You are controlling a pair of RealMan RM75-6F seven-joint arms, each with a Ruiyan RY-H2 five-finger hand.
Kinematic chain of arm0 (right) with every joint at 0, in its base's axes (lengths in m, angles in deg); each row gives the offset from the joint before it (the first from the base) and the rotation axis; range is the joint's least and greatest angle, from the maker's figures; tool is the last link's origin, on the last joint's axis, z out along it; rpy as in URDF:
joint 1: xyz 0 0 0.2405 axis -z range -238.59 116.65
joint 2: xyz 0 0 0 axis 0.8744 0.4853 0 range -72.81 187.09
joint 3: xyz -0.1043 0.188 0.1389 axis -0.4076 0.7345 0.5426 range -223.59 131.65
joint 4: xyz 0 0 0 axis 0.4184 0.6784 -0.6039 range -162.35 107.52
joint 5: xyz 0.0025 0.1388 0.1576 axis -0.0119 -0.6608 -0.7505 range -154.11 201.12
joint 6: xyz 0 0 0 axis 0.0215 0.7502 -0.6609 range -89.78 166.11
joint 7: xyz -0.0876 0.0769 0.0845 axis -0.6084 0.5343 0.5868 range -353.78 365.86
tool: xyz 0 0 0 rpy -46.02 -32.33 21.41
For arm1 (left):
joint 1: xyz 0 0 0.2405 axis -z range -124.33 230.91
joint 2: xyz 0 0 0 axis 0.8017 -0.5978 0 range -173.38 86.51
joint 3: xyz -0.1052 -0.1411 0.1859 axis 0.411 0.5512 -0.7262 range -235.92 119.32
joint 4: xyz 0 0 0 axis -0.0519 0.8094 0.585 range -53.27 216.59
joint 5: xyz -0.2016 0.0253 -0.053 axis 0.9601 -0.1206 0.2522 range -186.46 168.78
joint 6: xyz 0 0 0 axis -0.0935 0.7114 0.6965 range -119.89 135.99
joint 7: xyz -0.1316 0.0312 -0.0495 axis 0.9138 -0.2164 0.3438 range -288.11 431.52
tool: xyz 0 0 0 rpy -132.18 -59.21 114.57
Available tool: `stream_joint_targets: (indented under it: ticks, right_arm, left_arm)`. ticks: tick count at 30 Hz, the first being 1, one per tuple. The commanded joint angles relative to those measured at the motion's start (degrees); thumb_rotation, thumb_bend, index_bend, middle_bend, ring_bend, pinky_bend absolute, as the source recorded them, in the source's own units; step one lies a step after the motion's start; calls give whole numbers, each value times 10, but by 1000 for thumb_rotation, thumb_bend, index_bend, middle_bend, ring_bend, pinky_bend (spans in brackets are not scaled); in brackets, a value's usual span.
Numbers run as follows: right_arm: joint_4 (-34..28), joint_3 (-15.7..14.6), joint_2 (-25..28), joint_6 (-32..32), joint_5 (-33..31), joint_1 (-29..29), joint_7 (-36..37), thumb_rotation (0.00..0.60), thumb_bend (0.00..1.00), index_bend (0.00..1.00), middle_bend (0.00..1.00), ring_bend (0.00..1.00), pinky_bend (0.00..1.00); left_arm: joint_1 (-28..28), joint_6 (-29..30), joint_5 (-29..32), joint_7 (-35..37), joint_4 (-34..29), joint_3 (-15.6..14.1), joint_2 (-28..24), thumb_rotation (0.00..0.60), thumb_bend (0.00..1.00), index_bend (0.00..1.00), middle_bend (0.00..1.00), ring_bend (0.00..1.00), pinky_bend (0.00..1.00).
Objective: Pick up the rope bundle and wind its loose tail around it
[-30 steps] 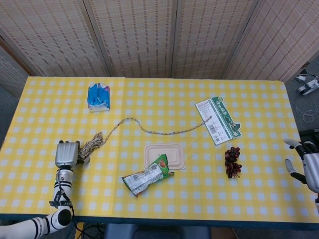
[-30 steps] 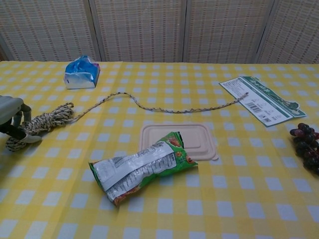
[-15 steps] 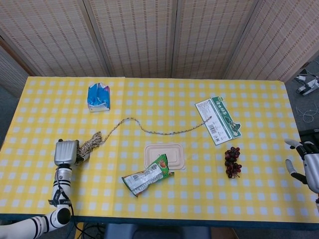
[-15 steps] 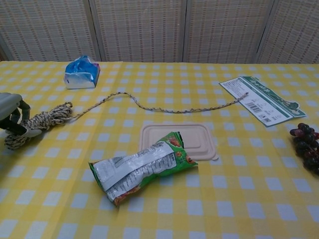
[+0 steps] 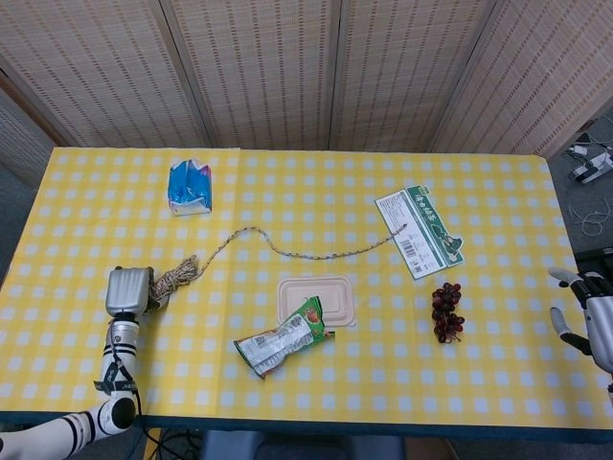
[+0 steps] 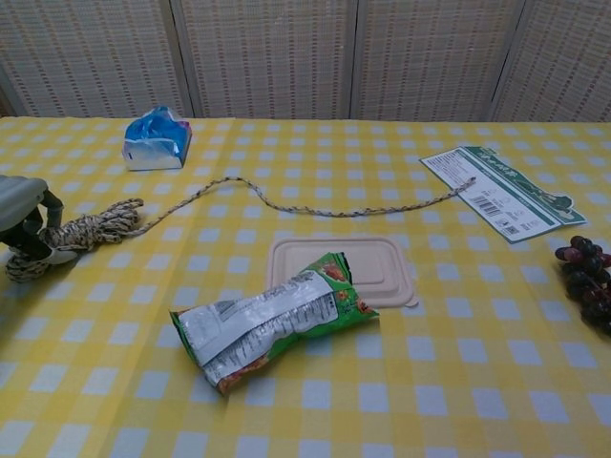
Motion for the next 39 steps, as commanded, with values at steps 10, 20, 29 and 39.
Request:
stream_joint_targets:
  ticks: [10,20,29,39]
  right_arm:
    - [-6,2,4,3,0,1,-4,600,364,264,375,336,395]
    - [-28,4,16,-4,9,-8,-22,600,365,265,375,336,395]
    - [-78,20,33,-99,18,-80,-55,600,378,265,375,336,395]
    - [-68,69,-15,-282,-86,-226,-121,600,383,322,368,336,395]
  left_arm:
    - [-1,-24,-28,103,-8,28,-17,540,270,799,901,691,451]
    - [-9,-12,-62,201,-153,79,-110,538,270,799,901,693,483]
    - [-8,26,-110,209,-284,102,-186,535,270,793,901,694,484]
    - [4,35,-99,173,-368,110,-235,533,269,789,901,694,484]
